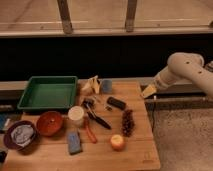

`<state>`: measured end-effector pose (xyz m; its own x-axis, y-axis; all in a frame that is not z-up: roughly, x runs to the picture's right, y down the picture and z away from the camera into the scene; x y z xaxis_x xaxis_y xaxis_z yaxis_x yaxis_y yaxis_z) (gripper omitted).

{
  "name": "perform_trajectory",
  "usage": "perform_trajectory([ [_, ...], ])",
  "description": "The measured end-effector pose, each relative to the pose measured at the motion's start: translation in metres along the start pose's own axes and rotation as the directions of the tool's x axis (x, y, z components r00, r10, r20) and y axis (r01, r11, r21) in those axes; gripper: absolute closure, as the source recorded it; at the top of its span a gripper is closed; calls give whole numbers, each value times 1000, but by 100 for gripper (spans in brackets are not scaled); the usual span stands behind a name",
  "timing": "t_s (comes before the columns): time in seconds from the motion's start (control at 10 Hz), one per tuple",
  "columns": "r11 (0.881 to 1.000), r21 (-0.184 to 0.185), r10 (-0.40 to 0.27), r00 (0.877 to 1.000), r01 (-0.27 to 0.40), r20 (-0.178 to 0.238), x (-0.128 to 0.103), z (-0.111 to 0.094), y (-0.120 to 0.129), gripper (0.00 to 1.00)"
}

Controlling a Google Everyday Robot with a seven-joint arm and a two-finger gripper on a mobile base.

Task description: Wipe table surface with brush

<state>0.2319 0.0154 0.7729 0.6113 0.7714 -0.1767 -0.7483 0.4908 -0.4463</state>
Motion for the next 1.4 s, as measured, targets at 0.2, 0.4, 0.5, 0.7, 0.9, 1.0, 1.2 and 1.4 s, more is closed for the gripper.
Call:
perform_trajectory([
  [0.2, 998, -38, -50, 998, 49, -24, -3, 13, 21, 22],
  [0.4, 992, -87, -98, 994, 93, -52, -4, 31, 45, 22],
  [0.5, 989, -106, -112, 992, 106, -57, -5, 35, 53, 22],
  [0.7, 977, -163, -149, 988, 139, -49, -19, 50, 79, 22],
  [0.9, 962, -206, -194, 980, 182, -40, -40, 63, 115, 22],
  [1.0, 960, -208, -198, 980, 186, -36, -44, 64, 121, 22],
  [1.2, 963, -204, -190, 981, 179, -40, -40, 64, 117, 22],
  [1.4, 961, -209, -196, 980, 183, -41, -41, 65, 118, 22],
])
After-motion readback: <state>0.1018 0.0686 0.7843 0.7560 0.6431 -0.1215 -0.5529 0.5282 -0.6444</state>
